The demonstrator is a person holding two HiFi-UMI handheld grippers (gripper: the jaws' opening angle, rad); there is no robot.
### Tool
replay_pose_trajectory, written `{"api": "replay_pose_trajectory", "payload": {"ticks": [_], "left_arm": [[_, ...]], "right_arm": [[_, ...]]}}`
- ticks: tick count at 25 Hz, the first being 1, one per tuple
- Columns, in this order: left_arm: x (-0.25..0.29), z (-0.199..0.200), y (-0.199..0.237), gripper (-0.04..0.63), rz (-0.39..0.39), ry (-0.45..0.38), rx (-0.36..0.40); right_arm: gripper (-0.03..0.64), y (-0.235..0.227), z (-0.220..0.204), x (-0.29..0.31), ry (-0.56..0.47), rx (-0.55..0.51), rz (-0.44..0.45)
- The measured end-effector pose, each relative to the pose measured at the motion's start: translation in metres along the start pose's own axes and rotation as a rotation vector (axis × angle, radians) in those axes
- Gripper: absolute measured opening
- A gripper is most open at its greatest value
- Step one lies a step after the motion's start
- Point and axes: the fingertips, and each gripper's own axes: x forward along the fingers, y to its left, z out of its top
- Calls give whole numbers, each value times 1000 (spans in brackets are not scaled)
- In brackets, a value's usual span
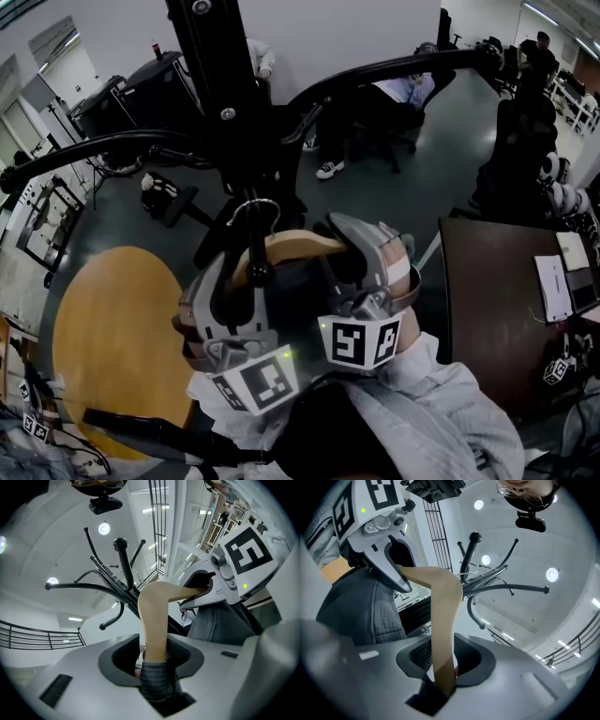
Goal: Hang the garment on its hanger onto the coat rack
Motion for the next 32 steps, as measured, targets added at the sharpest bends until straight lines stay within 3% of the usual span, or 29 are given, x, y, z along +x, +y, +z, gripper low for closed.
{"api": "replay_pose_trajectory", "payload": {"ticks": [9, 17, 22, 32], "left_arm": [[10, -27, -15, 149, -26, 50, -11], [10, -30, -11, 149, 16, 21, -3], [5, -25, -14, 149, 18, 6, 7], [-23, -7, -29, 190, 1, -43, 0]], "right_arm": [[98, 27, -17, 12, 16, 9, 60], [94, 30, -15, 15, -5, 29, 67], [98, 31, -15, 5, -29, 80, 135], [192, 34, -13, -45, -79, 61, 279]]}}
